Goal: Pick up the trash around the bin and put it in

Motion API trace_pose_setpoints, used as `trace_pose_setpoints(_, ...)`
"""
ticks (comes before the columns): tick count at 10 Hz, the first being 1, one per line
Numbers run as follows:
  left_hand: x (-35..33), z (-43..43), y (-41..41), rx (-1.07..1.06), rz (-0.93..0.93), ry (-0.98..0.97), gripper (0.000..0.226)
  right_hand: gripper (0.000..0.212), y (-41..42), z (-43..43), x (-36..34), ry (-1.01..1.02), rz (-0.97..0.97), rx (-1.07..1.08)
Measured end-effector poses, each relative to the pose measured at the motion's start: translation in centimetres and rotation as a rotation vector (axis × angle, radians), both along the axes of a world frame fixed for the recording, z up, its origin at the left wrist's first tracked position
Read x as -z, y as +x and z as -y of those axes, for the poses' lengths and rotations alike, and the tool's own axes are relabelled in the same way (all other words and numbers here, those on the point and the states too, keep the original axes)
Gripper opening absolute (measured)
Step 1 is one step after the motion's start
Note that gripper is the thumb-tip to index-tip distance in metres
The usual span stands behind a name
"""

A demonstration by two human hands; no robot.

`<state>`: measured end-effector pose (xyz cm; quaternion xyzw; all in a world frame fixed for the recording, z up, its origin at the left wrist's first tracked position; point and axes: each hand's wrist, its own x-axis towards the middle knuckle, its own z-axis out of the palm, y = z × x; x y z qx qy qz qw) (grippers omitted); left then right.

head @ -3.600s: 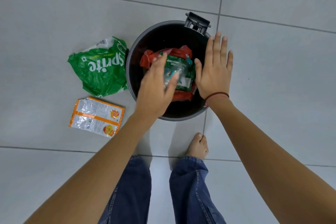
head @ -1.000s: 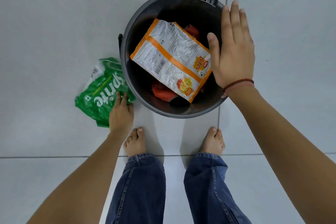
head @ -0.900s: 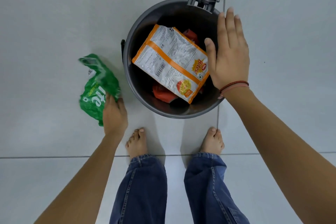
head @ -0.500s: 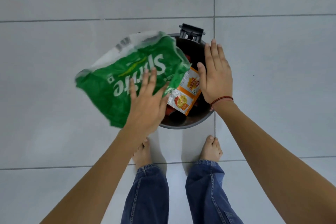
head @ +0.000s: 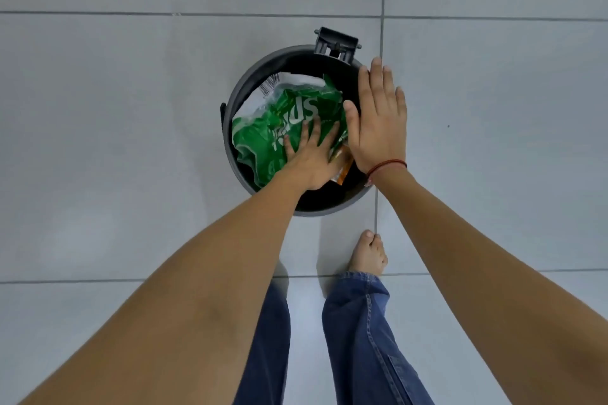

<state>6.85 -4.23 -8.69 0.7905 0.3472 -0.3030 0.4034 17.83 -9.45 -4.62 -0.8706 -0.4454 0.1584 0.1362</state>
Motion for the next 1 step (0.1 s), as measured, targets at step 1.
trace_pose_setpoints(1, -4.71, -0.13, -1.41, -0.002, 0.121, 0.201, 0.062, 0.051, -0.16, -0.19, -2.71, -0.042, -0.004, -0.007)
